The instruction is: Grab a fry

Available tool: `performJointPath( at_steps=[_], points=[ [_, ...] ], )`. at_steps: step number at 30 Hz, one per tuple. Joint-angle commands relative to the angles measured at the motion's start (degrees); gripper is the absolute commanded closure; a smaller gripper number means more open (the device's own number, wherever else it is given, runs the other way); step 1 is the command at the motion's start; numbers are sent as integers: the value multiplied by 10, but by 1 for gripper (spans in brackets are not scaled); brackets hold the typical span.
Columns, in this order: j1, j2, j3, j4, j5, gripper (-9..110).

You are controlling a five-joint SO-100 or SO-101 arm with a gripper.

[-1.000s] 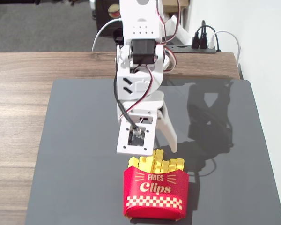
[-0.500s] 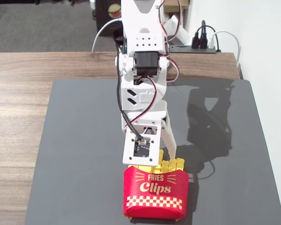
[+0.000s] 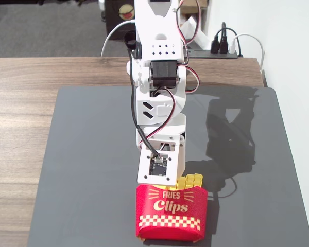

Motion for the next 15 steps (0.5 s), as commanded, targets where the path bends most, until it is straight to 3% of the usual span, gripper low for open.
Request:
performJointPath(
  at_steps=[1, 15],
  points=[
    [-4, 1, -20, -9, 4, 92],
    [-7, 4, -19, -11, 11, 101]
  ],
)
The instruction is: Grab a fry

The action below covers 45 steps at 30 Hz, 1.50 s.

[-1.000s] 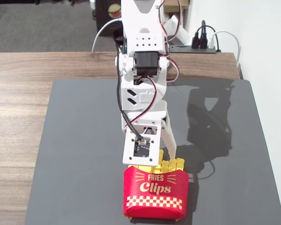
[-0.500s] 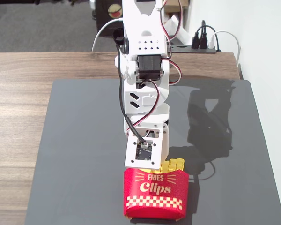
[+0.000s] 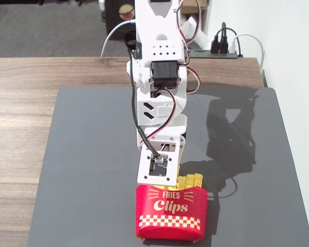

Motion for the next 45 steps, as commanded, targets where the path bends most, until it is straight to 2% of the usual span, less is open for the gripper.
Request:
performJointPath(
  at_steps=[1, 12, 30, 36, 45],
  points=[
    [-5, 9, -18, -4, 2, 101],
    [-18, 112, 82, 18, 0, 101],
    [-29, 483, 375, 129, 3, 101],
    [-21, 550, 324, 238, 0, 101],
    [-7, 517, 149, 336, -16, 101]
  ],
)
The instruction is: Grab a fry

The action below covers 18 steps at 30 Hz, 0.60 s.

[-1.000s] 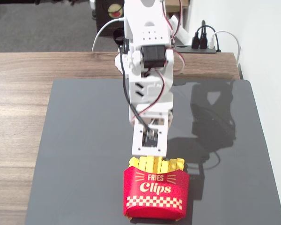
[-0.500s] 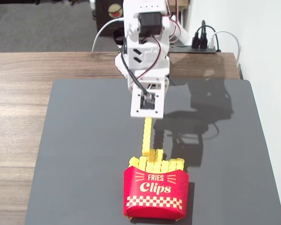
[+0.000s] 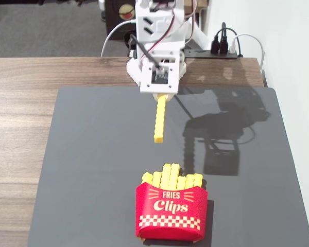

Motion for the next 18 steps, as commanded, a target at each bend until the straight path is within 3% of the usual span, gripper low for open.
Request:
performJointPath(
  at_steps=[1, 8, 18],
  points=[
    [11, -18, -70, 11, -4, 101],
    [19, -116, -168, 12, -4, 101],
    [18, -176, -178, -21, -4, 101]
  ],
)
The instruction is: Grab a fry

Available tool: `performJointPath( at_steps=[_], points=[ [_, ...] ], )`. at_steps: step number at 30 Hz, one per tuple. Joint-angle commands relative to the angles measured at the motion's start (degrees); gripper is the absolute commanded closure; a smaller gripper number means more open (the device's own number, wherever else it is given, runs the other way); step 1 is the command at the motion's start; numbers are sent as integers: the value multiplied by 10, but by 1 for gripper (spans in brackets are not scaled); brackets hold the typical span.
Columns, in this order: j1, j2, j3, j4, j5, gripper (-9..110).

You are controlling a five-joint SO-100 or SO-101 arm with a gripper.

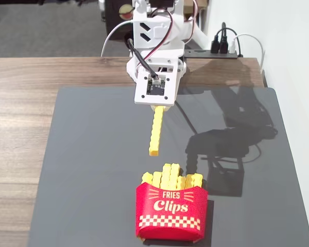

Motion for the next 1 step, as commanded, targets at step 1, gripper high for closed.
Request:
performJointPath(
  at_steps=[1],
  points=[
    [-4, -4, -28, -9, -2, 101]
  ],
)
